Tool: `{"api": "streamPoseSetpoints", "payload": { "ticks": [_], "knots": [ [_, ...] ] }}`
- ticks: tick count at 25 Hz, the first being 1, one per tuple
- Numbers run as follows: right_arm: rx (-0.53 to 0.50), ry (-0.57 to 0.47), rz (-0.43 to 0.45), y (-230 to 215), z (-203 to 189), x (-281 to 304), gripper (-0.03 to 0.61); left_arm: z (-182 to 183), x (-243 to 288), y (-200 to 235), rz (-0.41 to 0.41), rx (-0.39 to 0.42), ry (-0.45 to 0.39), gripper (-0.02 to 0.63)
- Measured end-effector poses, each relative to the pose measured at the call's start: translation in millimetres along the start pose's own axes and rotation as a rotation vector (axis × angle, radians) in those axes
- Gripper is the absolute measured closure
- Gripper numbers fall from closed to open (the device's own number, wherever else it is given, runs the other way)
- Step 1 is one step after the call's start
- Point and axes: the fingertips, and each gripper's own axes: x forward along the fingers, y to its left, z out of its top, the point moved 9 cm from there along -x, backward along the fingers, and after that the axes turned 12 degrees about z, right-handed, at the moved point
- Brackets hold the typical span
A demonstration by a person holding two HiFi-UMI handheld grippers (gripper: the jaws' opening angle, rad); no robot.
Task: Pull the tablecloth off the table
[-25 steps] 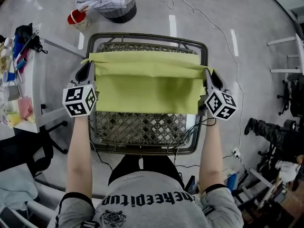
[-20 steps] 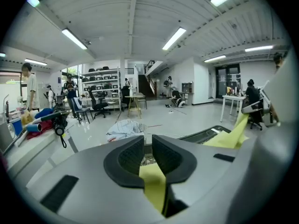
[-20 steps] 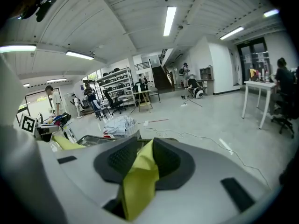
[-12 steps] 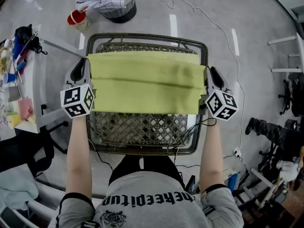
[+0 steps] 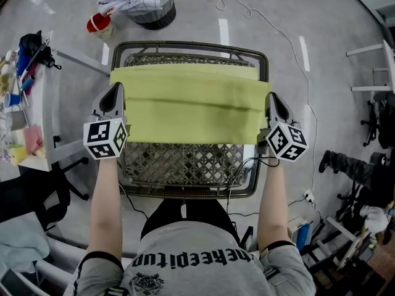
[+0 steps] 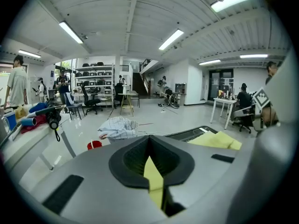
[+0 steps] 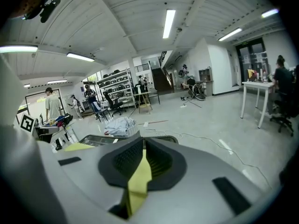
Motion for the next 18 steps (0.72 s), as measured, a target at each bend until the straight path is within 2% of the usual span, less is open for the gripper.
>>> {"api": "streamPoseSetpoints", "payload": {
  "ticks": [2,8,18],
  "knots": [
    [-0.001,-0.007,0.015,5,-3,-7,0.566,-2,-8,-3,-0.006,-0.014,-0.003,0.600],
    [-0.012,-0.015,0.047,18,-11,-27,0.568,-10,-30,-9,-0.021,0.006,-0.006,0.600],
    [-0.022,-0.030,0.055,41,-23,-57,0.568,-28,-68,-11,-0.035,-0.013,-0.010,0.600]
  ]
}}
